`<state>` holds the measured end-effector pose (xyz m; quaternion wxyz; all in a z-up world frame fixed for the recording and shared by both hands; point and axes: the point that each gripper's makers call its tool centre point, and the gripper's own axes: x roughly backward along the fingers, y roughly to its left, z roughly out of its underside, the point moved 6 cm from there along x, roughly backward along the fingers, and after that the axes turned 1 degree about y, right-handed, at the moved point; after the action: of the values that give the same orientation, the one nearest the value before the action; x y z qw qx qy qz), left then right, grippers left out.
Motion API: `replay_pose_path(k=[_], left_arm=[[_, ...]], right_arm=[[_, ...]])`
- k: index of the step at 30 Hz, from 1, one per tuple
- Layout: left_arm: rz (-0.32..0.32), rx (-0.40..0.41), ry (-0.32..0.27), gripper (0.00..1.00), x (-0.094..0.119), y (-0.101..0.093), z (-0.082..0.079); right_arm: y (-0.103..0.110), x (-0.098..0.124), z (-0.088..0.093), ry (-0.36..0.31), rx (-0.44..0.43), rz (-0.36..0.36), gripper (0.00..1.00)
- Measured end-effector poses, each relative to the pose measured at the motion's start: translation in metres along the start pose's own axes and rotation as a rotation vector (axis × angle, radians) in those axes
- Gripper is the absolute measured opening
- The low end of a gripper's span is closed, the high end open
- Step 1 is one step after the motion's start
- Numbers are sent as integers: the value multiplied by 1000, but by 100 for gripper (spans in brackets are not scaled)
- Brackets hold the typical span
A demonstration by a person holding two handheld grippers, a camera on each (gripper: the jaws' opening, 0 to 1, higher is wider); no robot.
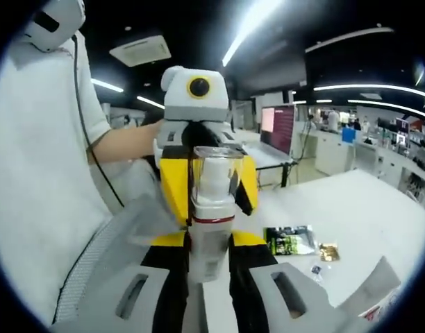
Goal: Arrange the skincare products in the storage area until every visible bottle or jar stands upright without overlapping.
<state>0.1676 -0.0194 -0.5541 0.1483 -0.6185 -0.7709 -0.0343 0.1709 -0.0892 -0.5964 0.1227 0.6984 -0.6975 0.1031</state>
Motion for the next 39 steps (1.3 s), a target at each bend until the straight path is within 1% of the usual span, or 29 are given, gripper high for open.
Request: replay_pose_path(k=[1,2,3,5,7,11,17,22,26,31,35,36,38,39], left_arm=[[-10,4,10,15,-1,1,1],[-33,15,14,18,0,4,2],[-40,30,7,19,0,6,2],[-65,22,7,22,1,9,2],[-81,13,20,25,2,13,2],[-78,-19,55,24,4,17,3],[-76,-37,74,22,9,20,1],[-76,-74,122,21,14,24,3],[-76,-105,151,21,14,27,2],[-86,-107,181,20,5,20,4],[-83,-157,235,20,-1,13,8],[-93,-170,246,20,-4,10,8],[-85,-177,268,19,-7,8,8],[-90,-187,274,19,-8,8,8]], right_arm=[[0,0,1,0,-4,5,20],[-3,2,0,-9,-6,26,19],[-3,2,1,-7,-8,21,19],[-5,4,2,-11,-10,32,19],[-5,4,2,-11,-8,38,19],[-6,3,3,-5,-2,48,19],[-8,4,7,2,-2,54,19],[-10,7,9,4,-9,57,19],[-10,7,10,17,2,54,19],[-13,8,15,41,8,61,19],[-12,7,21,74,23,65,20],[-12,7,23,83,30,77,20],[-10,7,25,93,30,74,20],[-10,7,26,96,32,84,20]])
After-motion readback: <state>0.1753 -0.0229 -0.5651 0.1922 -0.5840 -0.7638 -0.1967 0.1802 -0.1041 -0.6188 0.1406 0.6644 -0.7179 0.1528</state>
